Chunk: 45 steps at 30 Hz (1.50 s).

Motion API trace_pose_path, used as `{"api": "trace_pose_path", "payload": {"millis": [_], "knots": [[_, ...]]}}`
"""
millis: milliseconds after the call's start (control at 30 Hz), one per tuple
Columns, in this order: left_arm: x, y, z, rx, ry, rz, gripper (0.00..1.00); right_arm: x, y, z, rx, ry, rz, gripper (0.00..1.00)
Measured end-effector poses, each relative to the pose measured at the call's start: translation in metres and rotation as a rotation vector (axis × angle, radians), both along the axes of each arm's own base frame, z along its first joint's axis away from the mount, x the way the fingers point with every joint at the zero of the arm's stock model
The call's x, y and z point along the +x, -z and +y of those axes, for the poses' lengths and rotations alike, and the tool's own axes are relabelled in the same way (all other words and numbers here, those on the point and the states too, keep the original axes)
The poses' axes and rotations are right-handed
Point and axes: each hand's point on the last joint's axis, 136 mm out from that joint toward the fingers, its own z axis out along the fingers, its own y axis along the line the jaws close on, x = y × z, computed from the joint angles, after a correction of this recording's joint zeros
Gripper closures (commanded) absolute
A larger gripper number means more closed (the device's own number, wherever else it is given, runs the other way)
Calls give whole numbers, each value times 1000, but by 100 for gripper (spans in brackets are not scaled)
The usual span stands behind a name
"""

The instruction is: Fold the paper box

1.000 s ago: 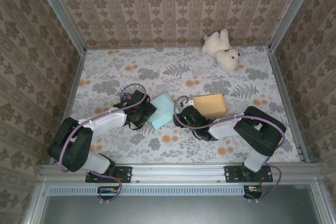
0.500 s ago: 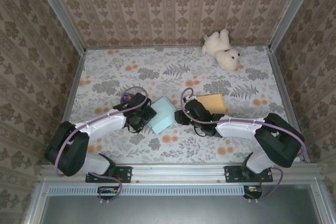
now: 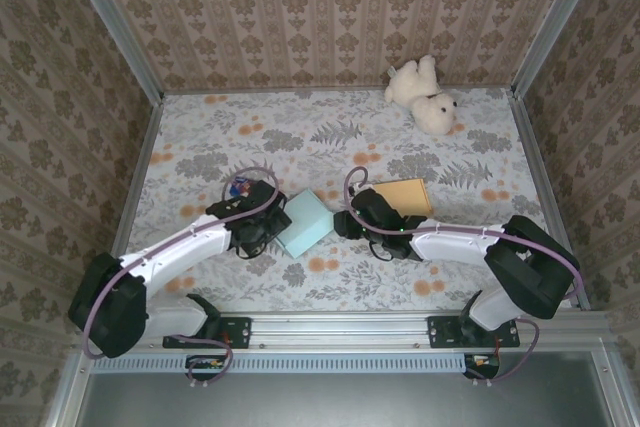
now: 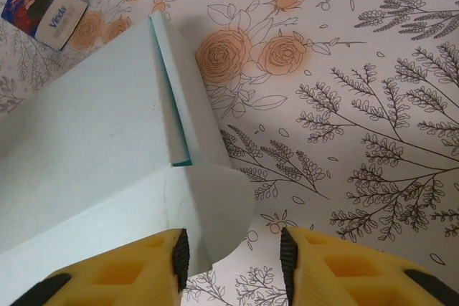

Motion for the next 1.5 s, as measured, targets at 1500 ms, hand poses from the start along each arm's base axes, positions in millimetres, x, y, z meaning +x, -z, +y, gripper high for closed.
{"api": "trace_pose_path", "payload": {"millis": [1500], "knots": [[68, 27, 4, 98, -27, -28, 18, -22, 8, 53, 113, -254, 63, 40]]}}
